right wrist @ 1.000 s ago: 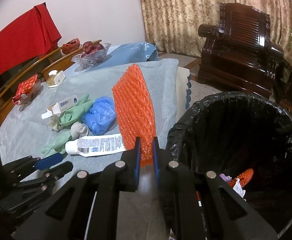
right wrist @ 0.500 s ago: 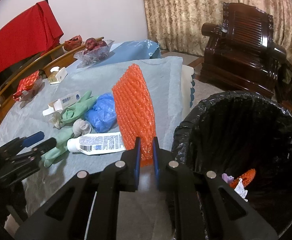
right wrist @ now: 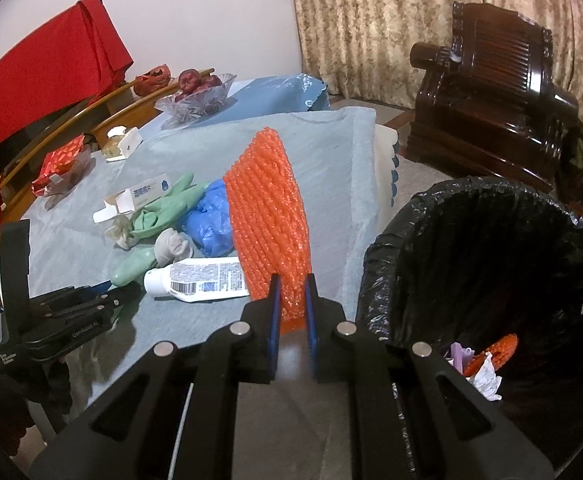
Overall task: Collect trash
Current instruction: 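Grasp the green rubber glove with the left gripper and lift it, then carry the glove and foam net over the bin and open both grippers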
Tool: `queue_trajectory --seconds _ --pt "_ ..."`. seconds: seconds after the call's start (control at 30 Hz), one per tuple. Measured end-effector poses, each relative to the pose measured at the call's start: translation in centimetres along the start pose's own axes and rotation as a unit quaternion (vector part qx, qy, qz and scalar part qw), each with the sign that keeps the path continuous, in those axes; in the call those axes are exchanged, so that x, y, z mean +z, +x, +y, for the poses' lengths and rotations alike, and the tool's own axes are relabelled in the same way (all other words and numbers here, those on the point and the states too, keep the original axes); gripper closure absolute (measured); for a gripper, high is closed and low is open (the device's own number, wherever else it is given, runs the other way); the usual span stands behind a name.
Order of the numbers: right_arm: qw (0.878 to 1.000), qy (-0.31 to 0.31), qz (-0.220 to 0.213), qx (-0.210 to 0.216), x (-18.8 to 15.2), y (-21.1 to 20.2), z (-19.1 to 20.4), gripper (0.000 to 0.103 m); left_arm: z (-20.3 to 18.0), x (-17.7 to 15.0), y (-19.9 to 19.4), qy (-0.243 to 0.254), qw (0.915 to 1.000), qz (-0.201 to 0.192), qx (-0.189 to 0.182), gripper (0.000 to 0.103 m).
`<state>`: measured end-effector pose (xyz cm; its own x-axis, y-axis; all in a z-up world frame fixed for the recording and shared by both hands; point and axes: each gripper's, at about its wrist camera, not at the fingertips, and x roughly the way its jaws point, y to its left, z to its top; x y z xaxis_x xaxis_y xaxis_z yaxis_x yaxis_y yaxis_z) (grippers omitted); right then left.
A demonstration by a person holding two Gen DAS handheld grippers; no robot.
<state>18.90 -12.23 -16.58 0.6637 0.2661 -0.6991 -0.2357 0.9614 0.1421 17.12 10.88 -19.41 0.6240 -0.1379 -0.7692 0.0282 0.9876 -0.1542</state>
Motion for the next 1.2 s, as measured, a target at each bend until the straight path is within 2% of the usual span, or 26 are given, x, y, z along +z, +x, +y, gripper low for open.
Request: queue_trajectory --seconds 0.03,0.13,0.33,0.7,0.9,1.2 --pt "1.0 0.0 0.0 0.001 0.0 -0.1 0.1 0.093 -0.1 0.0 -0.2 -0.003 1.0 -0.001 0.0 0.085" --pt "1.0 -0.003 -0.005 0.003 0.1 -0.5 0.2 0.093 -0.3 0.2 -1.3 -0.006 0.9999 -0.015 0.007 0.088" --pt "1.0 -0.004 -0.024 0.005 0.8 -1.8 0.4 0.093 -1.9 1.6 -4.6 0.003 0.9986 -0.05 0.015 0.089" --pt "0.998 0.002 -0.056 -0.002 1.4 -5.1 -0.6 0.093 -5.7 4.1 -8.6 0.018 0.9957 -0.091 -0.007 0.089" --pt "0.997 0.017 -0.077 -0.024 1.3 -7.7 -3.1 0.093 -8.9 4.8 -9.6 0.04 0.9932 -0.105 -0.03 0.089" --pt "0.99 0.057 -0.094 -0.084 -0.3 -11.2 -9.3 0.093 -16.6 5.7 -8.8 0.093 0.9869 -0.103 -0.082 0.089"
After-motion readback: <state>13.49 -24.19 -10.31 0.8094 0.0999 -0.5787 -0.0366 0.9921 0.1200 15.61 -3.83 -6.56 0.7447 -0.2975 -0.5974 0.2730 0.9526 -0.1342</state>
